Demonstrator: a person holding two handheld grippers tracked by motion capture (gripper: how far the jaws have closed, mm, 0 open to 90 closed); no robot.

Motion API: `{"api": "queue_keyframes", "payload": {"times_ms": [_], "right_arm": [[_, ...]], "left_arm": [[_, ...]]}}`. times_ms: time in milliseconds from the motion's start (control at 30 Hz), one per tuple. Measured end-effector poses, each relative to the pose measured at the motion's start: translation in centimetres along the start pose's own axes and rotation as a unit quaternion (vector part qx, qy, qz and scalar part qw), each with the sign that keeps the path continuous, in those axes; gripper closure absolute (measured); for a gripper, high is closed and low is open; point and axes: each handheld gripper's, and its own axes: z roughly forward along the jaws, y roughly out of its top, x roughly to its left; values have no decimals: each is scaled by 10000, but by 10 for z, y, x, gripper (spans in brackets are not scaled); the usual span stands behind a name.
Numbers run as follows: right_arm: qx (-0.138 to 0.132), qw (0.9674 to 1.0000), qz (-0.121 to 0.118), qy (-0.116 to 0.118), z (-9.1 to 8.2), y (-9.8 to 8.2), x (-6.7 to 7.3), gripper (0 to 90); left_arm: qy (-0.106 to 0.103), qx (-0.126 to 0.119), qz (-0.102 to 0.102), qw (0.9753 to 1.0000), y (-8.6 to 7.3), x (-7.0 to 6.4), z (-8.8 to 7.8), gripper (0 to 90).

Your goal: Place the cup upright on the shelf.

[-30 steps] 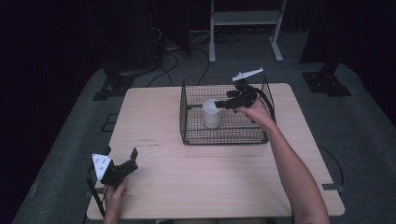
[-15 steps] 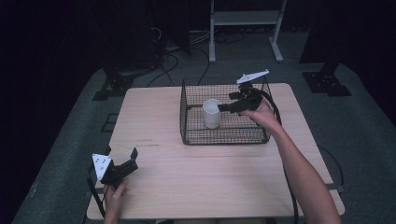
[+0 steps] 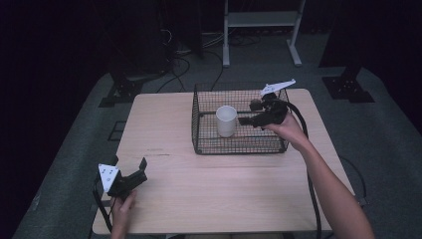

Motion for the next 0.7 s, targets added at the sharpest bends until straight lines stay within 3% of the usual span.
{"api": "queue_keyframes", "payload": {"times_ms": [333,700], "right_arm": [[-112,9999,-21,59,-11,-14,6,126],[-33,9998,-18,193,-15,-31,12,127]], "left_arm": [[-1,2,16,10000,0,0,0,0],[3,-1,10,10000,0,0,0,0]]}}
